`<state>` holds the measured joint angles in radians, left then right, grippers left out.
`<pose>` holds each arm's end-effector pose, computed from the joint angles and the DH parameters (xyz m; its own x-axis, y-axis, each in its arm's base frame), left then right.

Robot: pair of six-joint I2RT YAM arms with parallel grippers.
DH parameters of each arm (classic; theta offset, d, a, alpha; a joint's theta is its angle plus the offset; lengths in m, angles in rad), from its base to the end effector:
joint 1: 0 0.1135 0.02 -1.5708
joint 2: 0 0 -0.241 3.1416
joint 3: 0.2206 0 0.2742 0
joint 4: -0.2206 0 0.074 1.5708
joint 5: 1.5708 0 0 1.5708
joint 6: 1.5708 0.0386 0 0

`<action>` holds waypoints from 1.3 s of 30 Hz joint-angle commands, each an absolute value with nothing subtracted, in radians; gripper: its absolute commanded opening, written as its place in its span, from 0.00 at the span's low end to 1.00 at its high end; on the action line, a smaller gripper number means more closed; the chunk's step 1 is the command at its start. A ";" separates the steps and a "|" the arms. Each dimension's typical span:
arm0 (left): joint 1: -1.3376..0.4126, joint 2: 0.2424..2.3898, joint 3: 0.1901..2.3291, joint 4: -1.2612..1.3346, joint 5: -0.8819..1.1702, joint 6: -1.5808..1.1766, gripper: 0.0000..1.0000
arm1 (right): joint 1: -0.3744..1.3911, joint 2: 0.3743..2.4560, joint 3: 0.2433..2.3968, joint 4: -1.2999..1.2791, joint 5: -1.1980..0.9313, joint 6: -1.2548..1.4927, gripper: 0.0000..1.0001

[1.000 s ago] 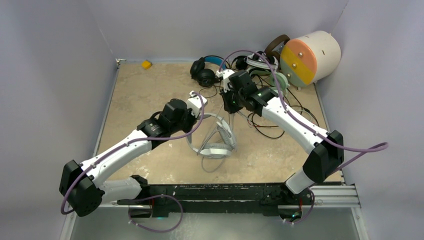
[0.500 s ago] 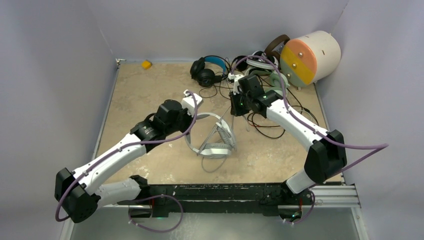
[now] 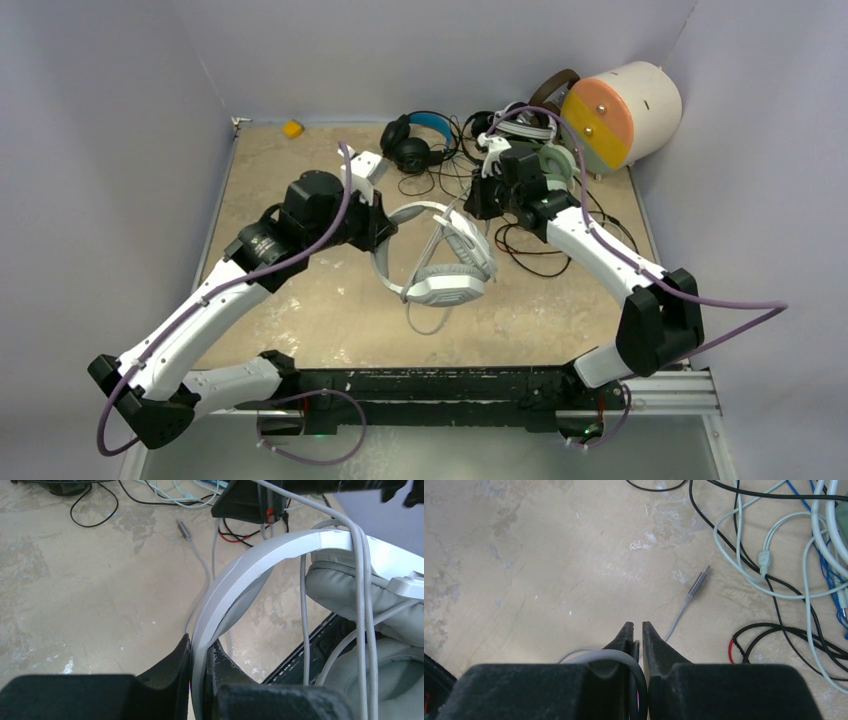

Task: Wrap the headphones
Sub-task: Wrap the headphones cable around the headphones.

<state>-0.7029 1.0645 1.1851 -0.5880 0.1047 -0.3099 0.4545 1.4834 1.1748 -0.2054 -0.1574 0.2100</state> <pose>0.1972 -0.1724 0.3654 -0.5452 0.0644 -0.8359 0.5752 0.7540 -0.3171 0.3295 0.1678 0.2744 -0.5480 -0.0386 -0.8356 -0.4519 0.8543 0.2569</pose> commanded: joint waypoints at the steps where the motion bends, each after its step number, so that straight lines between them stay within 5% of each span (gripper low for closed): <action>1: -0.686 1.060 1.357 -0.611 0.223 -0.449 0.00 | 0.424 1.480 1.143 -0.108 -0.136 0.237 0.13; 18: -0.454 1.244 1.633 -0.653 0.368 -0.601 0.00 | 0.424 1.557 1.041 0.083 -0.282 0.237 0.15; 39: -0.400 1.370 1.860 -0.681 0.180 -0.576 0.00 | 0.424 1.601 0.992 0.178 -0.362 0.243 0.21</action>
